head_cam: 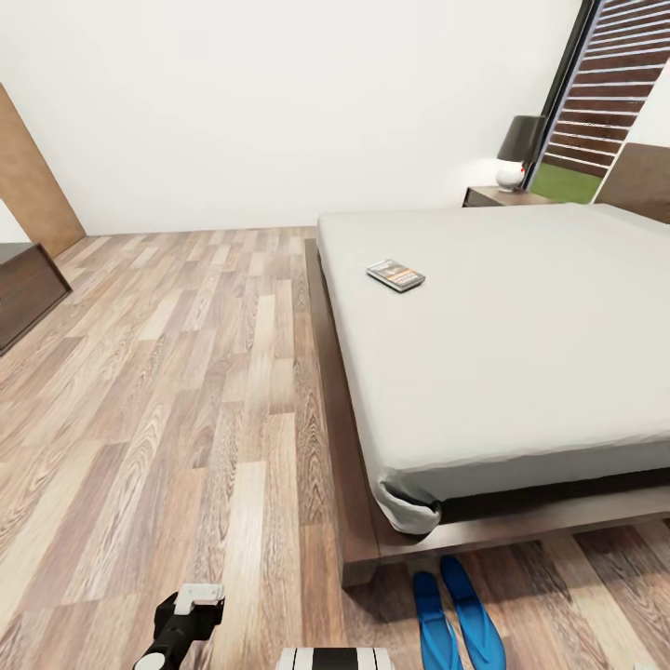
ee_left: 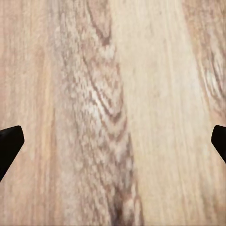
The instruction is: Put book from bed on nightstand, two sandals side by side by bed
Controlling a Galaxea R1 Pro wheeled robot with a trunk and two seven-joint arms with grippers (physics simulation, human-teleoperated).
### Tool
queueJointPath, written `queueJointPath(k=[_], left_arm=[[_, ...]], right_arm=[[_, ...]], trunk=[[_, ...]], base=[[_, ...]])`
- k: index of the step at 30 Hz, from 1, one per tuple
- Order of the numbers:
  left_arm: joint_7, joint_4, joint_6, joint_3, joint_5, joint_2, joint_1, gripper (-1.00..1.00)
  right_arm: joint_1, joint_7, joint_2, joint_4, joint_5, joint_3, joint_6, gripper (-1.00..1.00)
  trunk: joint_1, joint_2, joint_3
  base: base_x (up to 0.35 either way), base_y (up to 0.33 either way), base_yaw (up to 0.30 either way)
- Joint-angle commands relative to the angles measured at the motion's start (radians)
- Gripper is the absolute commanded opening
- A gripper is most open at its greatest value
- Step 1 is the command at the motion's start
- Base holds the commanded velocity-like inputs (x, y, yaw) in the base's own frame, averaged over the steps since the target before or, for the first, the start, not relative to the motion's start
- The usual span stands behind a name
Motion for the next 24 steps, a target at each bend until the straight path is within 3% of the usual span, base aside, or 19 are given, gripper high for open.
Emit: queueJointPath(k=[1, 6, 20, 24], left_arm=[[0.005, 0.0, -0.003, -0.009, 0.007, 0.0, 0.0, 1.0], [0.006, 0.0, -0.003, -0.009, 0.007, -0.003, 0.0, 1.0], [0.007, 0.013, -0.002, -0.009, 0.006, -0.002, 0.0, 1.0], [0.007, 0.03, -0.003, -0.009, 0.007, -0.003, 0.0, 1.0]], right_arm=[[0.0, -0.005, 0.0, 0.001, 0.011, -0.008, -0.002, 1.0], [0.0, -0.004, 0.0, 0.001, 0.01, -0.009, -0.003, 1.0], [0.0, -0.004, 0.001, 0.002, 0.01, -0.007, -0.003, 1.0], [0.0, -0.004, 0.001, 0.001, 0.009, -0.007, -0.003, 1.0]], trunk=[[0.0, 0.0, -0.001], [0.0, 0.0, -0.001], [-0.006, 0.003, 0.053], [-0.006, 0.003, 0.053]], base=[[0.0, 0.0, -0.005], [0.0, 0.0, -0.003], [0.0, 0.0, 0.0], [0.0, 0.0, 0.0]])
